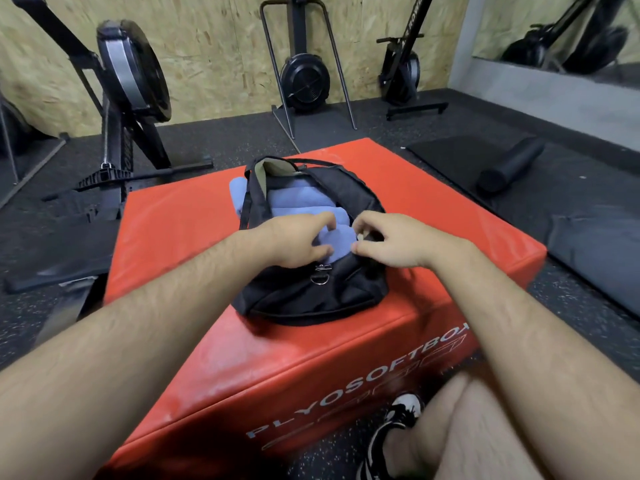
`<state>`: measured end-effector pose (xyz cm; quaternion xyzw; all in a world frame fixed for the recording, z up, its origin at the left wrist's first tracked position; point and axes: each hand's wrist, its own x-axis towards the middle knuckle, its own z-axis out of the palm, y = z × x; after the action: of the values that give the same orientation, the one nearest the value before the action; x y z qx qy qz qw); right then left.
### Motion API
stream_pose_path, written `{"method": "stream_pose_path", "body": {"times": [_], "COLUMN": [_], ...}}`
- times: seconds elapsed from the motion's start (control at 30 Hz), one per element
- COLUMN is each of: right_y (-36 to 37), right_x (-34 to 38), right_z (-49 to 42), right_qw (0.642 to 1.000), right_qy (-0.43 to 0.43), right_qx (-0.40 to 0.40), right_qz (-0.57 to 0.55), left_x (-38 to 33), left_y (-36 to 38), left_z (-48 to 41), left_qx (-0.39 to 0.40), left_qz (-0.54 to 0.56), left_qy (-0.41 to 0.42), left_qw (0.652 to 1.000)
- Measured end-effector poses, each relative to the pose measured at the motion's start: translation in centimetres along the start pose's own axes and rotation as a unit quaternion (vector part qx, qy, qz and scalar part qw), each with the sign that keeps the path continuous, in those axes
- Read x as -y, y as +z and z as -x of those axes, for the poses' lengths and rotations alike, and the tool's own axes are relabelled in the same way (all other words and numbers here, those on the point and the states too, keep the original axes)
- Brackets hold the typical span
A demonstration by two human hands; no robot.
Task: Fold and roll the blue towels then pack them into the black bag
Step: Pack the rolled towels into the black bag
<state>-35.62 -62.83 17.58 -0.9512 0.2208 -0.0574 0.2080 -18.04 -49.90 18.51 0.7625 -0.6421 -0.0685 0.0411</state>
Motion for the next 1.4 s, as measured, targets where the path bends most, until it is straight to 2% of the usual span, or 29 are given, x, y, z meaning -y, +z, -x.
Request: {"method": "stream_pose_path", "body": {"times": [0.07, 0.13, 0.23, 0.3, 0.4, 0.5, 0.57, 0.63, 0.83, 0.97, 1.13, 1.27, 1.4], "right_y": [0.1, 0.4, 1.2, 1.4, 0.7, -0.1, -0.2, -0.2, 1.5, 4.8, 9.0, 12.2, 15.2], "right_x": [-0.4, -0.1, 0.2, 0.5, 2.0, 5.2, 7.8, 10.2, 16.5, 18.9, 19.2, 16.4, 13.7], "right_z": [0.2, 0.2, -0.3, -0.4, -0.7, -2.1, -3.7, -5.8, -13.9, -20.0, -27.9, -33.1, -35.7], "right_qw": [0.993, 0.983, 0.985, 0.988, 0.979, 0.963, 0.958, 0.958, 0.96, 0.971, 0.974, 0.981, 0.979], "right_qy": [-0.048, -0.1, -0.13, -0.119, -0.102, -0.123, -0.133, -0.138, -0.146, -0.107, -0.014, 0.092, 0.136], "right_qx": [-0.079, -0.125, -0.108, -0.1, -0.171, -0.234, -0.25, -0.245, -0.178, -0.08, 0.034, 0.035, 0.04], "right_qz": [-0.074, -0.094, -0.047, -0.01, 0.032, 0.052, 0.05, 0.063, 0.156, 0.198, 0.224, 0.169, 0.146], "left_x": [-0.2, -0.4, -0.5, 0.0, 1.9, 3.7, 4.9, 6.4, 13.8, 19.0, 24.4, 27.1, 28.8], "left_y": [0.3, 0.6, 0.6, 0.2, -0.5, -1.7, -3.1, -4.4, -4.9, -3.3, -0.7, 1.5, 4.1], "left_z": [-0.3, -0.5, -0.6, 0.0, 1.0, 2.6, 3.6, 4.5, 4.5, 2.5, -1.6, -5.3, -7.5], "left_qx": [0.001, 0.019, 0.067, 0.053, -0.091, -0.234, -0.288, -0.305, -0.268, -0.212, -0.139, -0.097, -0.07], "left_qz": [0.004, 0.008, 0.019, 0.055, 0.06, 0.033, 0.013, -0.004, 0.025, 0.042, 0.064, 0.088, 0.134], "left_qy": [0.009, 0.016, 0.015, 0.006, 0.021, 0.064, 0.062, 0.035, -0.113, -0.19, -0.22, -0.223, -0.238], "left_qw": [1.0, 1.0, 0.997, 0.997, 0.994, 0.97, 0.956, 0.952, 0.956, 0.958, 0.964, 0.966, 0.959]}}
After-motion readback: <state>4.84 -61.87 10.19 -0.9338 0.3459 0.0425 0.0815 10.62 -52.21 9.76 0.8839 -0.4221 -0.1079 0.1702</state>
